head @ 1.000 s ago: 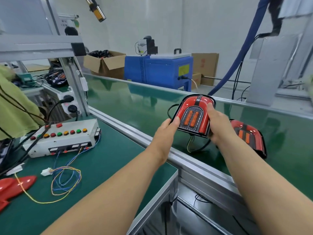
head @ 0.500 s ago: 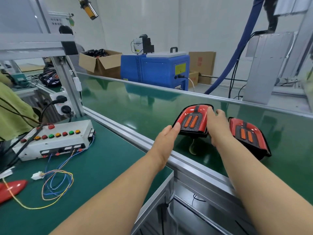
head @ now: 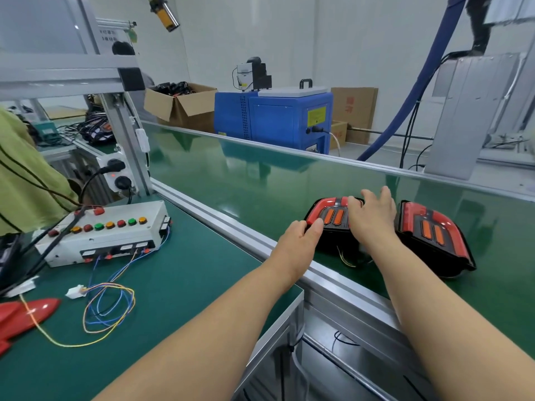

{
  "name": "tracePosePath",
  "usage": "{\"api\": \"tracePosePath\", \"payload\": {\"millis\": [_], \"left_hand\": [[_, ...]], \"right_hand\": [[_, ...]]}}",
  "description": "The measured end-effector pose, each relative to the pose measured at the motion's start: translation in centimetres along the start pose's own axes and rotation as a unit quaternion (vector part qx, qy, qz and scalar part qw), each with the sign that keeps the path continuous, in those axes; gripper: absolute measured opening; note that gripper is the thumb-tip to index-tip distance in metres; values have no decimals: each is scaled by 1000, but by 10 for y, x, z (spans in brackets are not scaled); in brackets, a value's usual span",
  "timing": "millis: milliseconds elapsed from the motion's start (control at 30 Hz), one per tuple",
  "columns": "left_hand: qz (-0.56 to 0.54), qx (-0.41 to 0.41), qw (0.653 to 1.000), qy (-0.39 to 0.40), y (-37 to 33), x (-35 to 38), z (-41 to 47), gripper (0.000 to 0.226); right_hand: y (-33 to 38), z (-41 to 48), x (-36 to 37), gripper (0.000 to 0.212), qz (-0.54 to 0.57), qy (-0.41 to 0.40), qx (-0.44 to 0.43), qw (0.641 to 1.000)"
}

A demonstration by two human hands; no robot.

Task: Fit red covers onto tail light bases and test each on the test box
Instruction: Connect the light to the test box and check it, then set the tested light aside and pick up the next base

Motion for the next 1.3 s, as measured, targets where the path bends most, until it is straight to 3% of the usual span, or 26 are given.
{"api": "tracePosePath", "payload": {"millis": [200, 333, 500, 800, 1300], "left_hand": [[16, 29, 999, -14, -9, -12, -11, 45], [-11, 25, 999, -33, -8, -30, -20, 22], [-37, 2, 994, -101, 3, -67, -35, 31], [-42, -15, 965, -258, 39, -169, -92, 30], [-53, -38, 907, -416, 64, -298, -206, 31]], "right_hand": [[18, -7, -7, 53, -43, -15, -40, 998], [41, -13, -16, 53, -34, -41, -81, 995], [84, -29, -14, 51, -3, -43, -149, 988], [189, -103, 53, 42, 68, 75, -302, 948], [307, -233, 145, 38, 120, 189, -424, 878]]}}
Point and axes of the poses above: each hand's wrist, its own z-axis towards the middle knuckle, its own x-axis out of the palm, y = z × x, the point moved 7 cm from there along z, towards the middle knuckle, and after that the axes turned 2 degrees about -x, right-handed, at the moved point
